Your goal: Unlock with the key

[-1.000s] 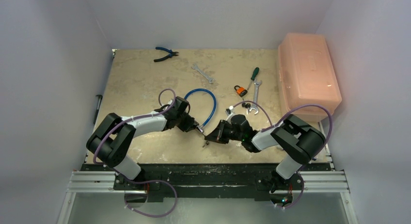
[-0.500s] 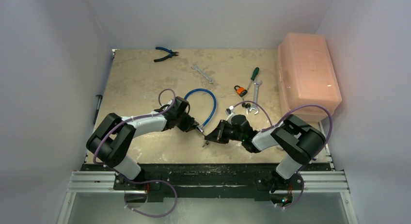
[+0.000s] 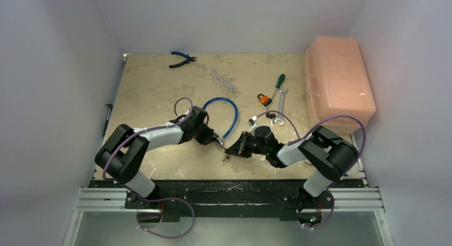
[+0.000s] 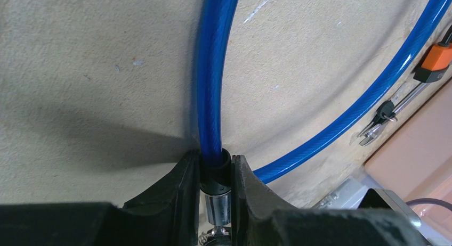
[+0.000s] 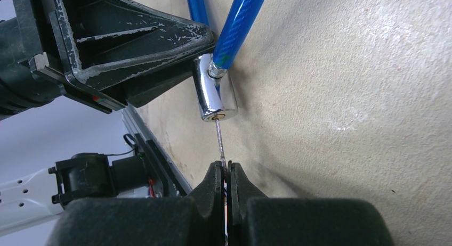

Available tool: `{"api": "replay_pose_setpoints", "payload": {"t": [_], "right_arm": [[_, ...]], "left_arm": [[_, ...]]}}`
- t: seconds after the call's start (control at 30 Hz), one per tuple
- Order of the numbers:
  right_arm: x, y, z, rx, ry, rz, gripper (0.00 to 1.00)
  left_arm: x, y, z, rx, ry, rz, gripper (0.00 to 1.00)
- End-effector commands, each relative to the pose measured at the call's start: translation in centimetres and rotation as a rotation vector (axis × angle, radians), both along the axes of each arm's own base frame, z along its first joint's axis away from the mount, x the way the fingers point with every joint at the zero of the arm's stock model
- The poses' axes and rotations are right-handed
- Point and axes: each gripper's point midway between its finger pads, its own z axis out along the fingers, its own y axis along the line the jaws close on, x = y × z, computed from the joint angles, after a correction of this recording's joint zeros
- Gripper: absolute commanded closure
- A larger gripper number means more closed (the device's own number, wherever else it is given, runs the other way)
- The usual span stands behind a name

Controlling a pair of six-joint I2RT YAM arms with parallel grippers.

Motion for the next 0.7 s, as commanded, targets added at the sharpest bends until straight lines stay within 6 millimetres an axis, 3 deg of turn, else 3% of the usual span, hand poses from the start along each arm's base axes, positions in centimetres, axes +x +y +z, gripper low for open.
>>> {"api": "replay_pose_setpoints", "payload": {"t": [0.0, 0.67], "right_arm": [[1.7, 0.9, 3.5, 0.07, -0.107, -0.025, 1.0], [2.2, 1.3, 2.2, 0.051, -0.088, -0.025, 1.0]], "left_arm": [[-1.1, 0.4, -1.1, 0.017, 0.031, -0.019, 1.0], [-1.1, 0.4, -0.8, 0.007, 0.026, -0.014, 1.0]]}}
